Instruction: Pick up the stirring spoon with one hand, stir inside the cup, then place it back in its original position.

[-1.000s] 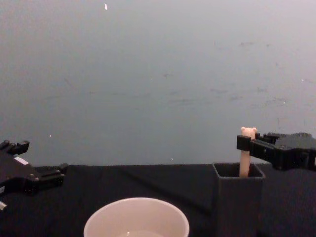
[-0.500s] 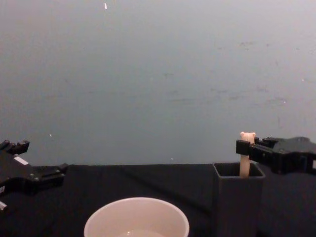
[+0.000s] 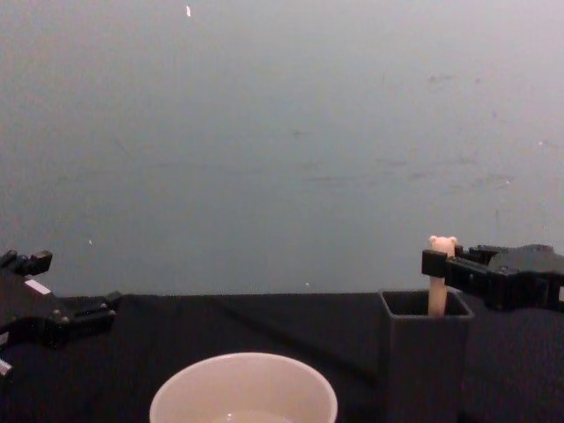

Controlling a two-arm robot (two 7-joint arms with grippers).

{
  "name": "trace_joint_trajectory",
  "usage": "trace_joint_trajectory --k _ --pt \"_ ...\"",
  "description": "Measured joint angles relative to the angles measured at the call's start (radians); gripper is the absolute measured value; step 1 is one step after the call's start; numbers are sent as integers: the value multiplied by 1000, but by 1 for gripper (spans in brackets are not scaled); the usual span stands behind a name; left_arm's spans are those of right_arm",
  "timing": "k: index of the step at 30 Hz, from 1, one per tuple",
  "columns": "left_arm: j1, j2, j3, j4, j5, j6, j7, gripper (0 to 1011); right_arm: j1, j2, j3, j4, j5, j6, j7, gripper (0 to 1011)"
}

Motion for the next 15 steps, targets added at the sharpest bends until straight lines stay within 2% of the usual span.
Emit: trace_joint_trajectory --k 5,7,14,15 --pt "0 0 0 0 0 0 0 1001 0 0 0 0 0 -1 0 228" --pt "0 0 0 0 0 0 0 1001 -1 0 1 -1 1 -1 0 257" --pt "0 0 0 0 0 0 0 1001 -1 0 1 -1 1 -2 0 461" --pt "0 0 0 0 0 0 0 1001 -1 0 1 -1 1 -2 0 529"
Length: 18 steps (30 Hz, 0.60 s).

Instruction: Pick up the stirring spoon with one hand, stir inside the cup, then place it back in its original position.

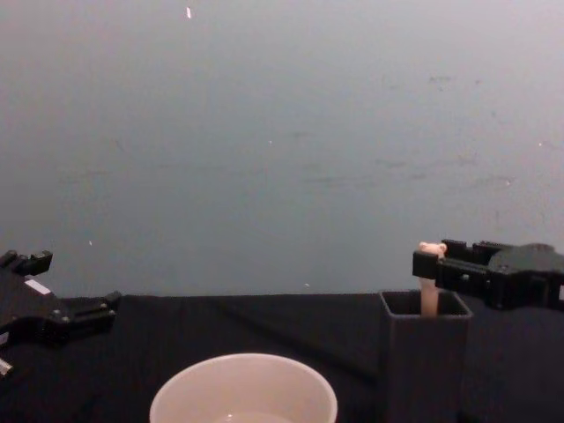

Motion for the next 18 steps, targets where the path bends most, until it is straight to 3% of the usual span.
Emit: trace_joint_trajectory --k 1,3,10,18 --pt "0 0 0 0 0 0 0 1001 0 0 0 0 0 0 0 529" --pt "0 0 0 0 0 0 0 1001 0 0 0 0 0 0 0 629" --pt "0 0 0 0 0 0 0 1001 0 0 0 0 1 0 0 841" --pt "0 0 0 0 0 0 0 1002 -1 0 1 -1 1 -3 0 1002"
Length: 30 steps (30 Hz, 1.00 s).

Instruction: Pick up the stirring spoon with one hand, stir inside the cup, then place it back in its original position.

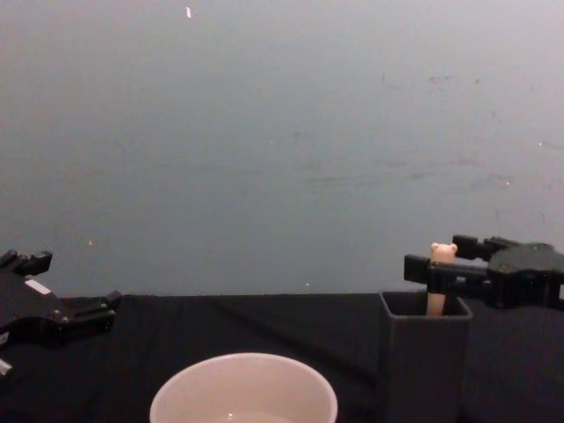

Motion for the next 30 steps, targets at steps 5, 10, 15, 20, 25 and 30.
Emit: trace_joint_trajectory --k 5,10,15,20,25,30 --pt "0 0 0 0 0 0 0 1001 -14 -6 22 -23 0 -40 -15 1002" --pt "0 0 0 0 0 0 0 1001 -42 -25 66 -64 -2 -113 -52 1003" --pt "0 0 0 0 0 0 0 1001 -84 -59 114 -109 -70 -207 -160 1003" --pt "0 0 0 0 0 0 0 1002 -121 -113 147 -123 -229 -273 -353 1002" --pt "0 0 0 0 0 0 0 1001 -138 -163 161 -89 -374 -247 -525 1002" --pt "0 0 0 0 0 0 0 1001 -147 -178 158 -45 -421 -187 -557 1003"
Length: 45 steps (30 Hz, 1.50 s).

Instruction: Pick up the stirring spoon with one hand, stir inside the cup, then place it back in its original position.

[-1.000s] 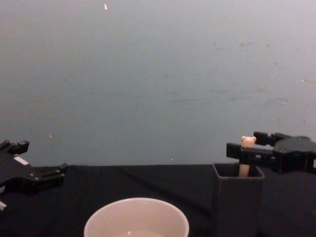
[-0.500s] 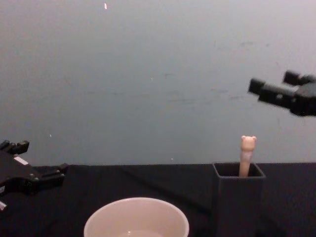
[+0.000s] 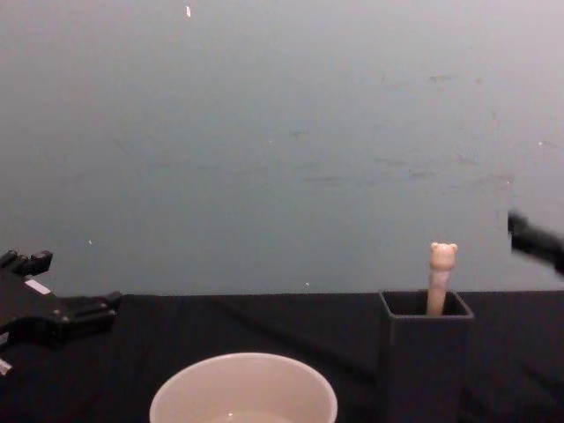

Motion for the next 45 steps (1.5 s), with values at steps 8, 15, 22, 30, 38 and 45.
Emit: trace_joint_trajectory --k 8,15,22,30,38,45 --pt "0 0 0 0 0 0 0 1001 -12 -23 -2 72 -25 80 -6 1002" --pt "0 0 0 0 0 0 0 1001 -13 -42 21 111 -1 152 25 1003" --pt "0 0 0 0 0 0 0 1001 -13 -41 18 108 -2 146 23 1003" --pt "0 0 0 0 0 0 0 1002 -13 -39 16 105 -4 140 19 1002" --pt "0 0 0 0 0 0 0 1002 -13 -38 15 103 -6 137 18 1002" --pt "0 0 0 0 0 0 0 1001 -13 -38 14 103 -7 135 18 1002"
